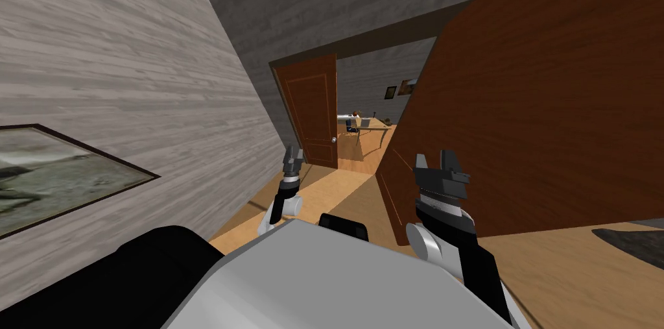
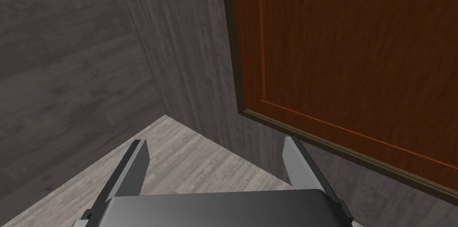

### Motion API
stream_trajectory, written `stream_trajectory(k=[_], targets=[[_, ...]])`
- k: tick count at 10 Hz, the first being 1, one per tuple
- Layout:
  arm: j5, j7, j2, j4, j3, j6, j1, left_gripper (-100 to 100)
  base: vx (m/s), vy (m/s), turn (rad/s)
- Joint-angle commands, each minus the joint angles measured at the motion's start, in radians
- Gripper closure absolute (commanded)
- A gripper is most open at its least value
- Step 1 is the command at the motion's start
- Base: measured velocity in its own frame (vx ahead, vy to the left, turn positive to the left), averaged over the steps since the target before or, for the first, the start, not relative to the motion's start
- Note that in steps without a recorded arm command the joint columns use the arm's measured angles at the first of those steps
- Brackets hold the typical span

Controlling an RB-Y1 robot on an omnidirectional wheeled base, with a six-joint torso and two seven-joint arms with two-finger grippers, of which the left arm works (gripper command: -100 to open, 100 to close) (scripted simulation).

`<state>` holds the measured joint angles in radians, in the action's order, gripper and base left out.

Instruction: Pull the door open

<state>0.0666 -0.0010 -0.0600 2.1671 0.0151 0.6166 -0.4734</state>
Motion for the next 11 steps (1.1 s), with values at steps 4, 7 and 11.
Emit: stream_trajectory(k=[4,7,11], targets=[[-0.033,-0.084,-0.01,-0.098,0.014,0.017,0.033,-100,0.101,-0.008,0.002],[-0.057,-0.144,-0.017,-0.174,0.025,0.03,0.059,-100,0.093,-0.012,0.003],[-0.091,-0.231,-0.026,-0.282,0.041,0.05,0.096,-100,0.102,-0.014,0.003]])
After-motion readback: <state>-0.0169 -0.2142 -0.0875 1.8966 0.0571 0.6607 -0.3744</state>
